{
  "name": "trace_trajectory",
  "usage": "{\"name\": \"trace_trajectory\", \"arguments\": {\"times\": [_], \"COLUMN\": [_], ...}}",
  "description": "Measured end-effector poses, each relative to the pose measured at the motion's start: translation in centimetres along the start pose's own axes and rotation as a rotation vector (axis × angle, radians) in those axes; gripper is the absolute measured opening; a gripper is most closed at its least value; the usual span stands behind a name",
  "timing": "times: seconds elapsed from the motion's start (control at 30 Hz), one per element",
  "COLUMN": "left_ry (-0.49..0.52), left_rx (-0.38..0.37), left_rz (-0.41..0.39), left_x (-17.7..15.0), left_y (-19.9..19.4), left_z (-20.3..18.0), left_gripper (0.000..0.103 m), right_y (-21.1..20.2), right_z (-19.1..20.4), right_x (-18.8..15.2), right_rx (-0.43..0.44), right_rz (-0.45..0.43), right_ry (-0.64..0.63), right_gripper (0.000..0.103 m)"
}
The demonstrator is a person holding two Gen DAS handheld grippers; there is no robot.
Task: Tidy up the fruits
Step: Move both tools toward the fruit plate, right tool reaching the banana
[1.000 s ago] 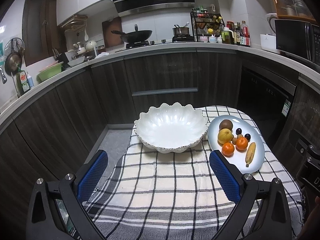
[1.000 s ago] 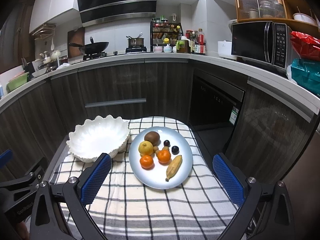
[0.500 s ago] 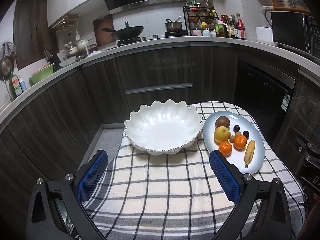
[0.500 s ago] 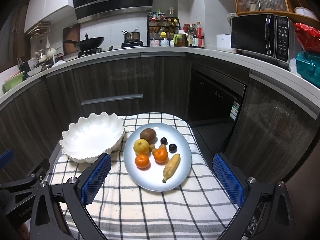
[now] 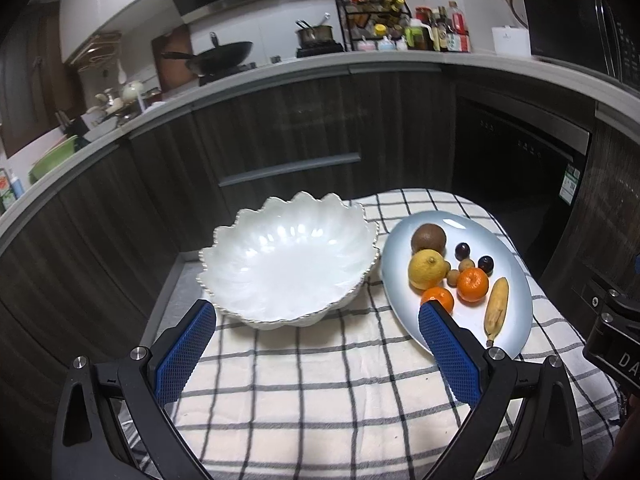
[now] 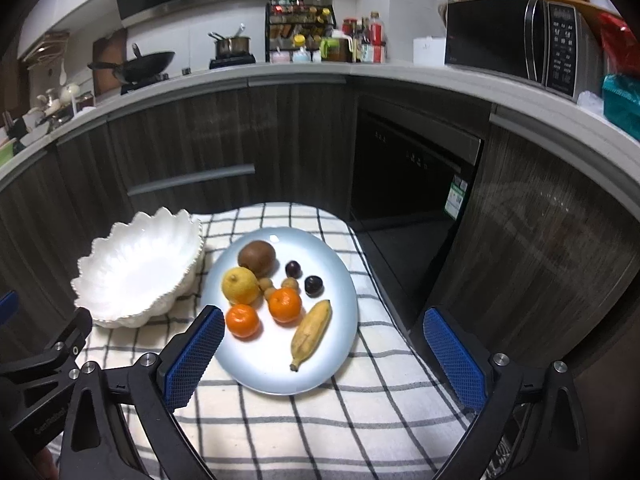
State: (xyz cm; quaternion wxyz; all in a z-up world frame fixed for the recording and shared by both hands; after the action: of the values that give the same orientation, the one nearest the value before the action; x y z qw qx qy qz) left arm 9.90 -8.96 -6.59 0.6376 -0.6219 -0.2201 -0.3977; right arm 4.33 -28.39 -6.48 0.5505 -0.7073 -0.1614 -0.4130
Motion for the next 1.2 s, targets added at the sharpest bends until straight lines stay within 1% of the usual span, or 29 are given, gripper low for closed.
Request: {"name": "trace_trajectory", "arguments": {"times": [0.1,0.27,0.33,0.43,0.57,0.67,0.77,1.07,1.1,1.13,1.2], "left_ry": [0.003,0.006,0.026,0.037,0.04,0.056,0.055,0.057,0.056,0.053,0.052], "left_rx": [-0.024,-0.062,-0.067,-0.073,-0.104,-0.127,-0.137,-0.124,-0.124,-0.124,-0.122], "left_rz": [0.023,0.05,0.058,0.07,0.095,0.104,0.129,0.175,0.183,0.188,0.191], "left_x": [0.0,0.0,0.0,-0.2,-0.3,-0.5,-0.6,-1.1,-1.2,-1.3,-1.4], "left_y": [2.0,5.5,6.6,8.1,9.8,10.4,11.3,13.4,13.7,13.9,14.1], "left_z": [-0.8,-2.3,-3.2,-4.2,-5.4,-6.4,-6.9,-7.2,-7.2,-7.2,-7.2], "left_gripper": [0.103,0.103,0.103,0.103,0.103,0.103,0.103,0.103,0.103,0.103,0.103], "right_y": [2.0,5.7,7.5,9.9,12.5,13.8,14.7,17.9,18.1,18.4,19.0], "right_z": [-0.2,-0.5,-0.7,-1.0,-1.4,-1.2,-1.1,-0.4,-0.3,-0.2,0.1], "right_x": [-0.1,-0.4,-0.6,-1.0,-1.5,-1.6,-1.6,-2.0,-2.1,-2.1,-2.3], "right_rx": [0.0,-0.01,-0.006,0.003,0.015,0.019,0.01,0.008,0.008,0.011,0.016], "right_rz": [0.045,0.114,0.151,0.211,0.28,0.313,0.335,0.407,0.413,0.42,0.434], "right_ry": [0.018,0.044,0.059,0.083,0.106,0.096,0.077,0.047,0.046,0.046,0.051], "right_gripper": [0.09,0.087,0.081,0.075,0.074,0.073,0.073,0.072,0.071,0.066,0.063]}}
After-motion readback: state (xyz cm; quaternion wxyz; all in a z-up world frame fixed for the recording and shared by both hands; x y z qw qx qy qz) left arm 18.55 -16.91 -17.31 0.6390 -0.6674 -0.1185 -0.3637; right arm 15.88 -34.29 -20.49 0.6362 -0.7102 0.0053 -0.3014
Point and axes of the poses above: each gripper's, at about its wrist camera, not at the fingertips, and y roughly the way its jaws point, z to its left, x to its top, the point moved 1 cm from there along y, roughly the way its jaws point, and after that the axes turned 2 degrees about -y, right-handed, at the moved point
